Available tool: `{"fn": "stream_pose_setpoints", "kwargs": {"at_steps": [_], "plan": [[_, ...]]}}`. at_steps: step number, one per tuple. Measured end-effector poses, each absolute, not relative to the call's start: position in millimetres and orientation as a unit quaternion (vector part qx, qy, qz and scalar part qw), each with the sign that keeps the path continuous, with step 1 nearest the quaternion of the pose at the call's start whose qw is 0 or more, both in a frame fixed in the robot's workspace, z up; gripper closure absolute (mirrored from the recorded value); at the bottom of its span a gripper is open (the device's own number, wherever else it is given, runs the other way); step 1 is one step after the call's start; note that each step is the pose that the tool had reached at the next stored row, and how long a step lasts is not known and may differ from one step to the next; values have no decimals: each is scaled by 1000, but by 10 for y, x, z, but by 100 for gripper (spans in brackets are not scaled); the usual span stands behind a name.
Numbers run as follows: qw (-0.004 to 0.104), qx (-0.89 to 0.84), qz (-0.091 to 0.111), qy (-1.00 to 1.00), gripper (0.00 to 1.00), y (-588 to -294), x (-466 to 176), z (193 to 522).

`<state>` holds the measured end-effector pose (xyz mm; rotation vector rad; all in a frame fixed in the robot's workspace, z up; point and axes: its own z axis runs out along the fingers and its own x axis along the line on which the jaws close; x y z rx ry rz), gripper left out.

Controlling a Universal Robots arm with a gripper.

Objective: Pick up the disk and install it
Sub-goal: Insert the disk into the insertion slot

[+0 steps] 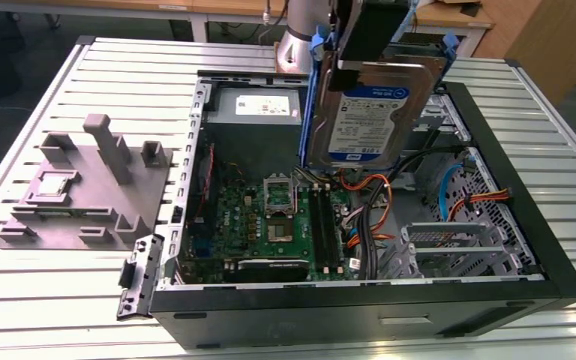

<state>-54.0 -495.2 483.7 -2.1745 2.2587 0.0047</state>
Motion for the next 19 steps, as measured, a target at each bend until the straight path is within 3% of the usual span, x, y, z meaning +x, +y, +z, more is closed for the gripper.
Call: {"fn": "stream_pose_setpoints", "kwargs": {"at_steps": [12,19], "plan": [[3,-694,2,720,64,-4960,-232,4837],[3,-694,2,720,64,-5107,-229,4835]]}}
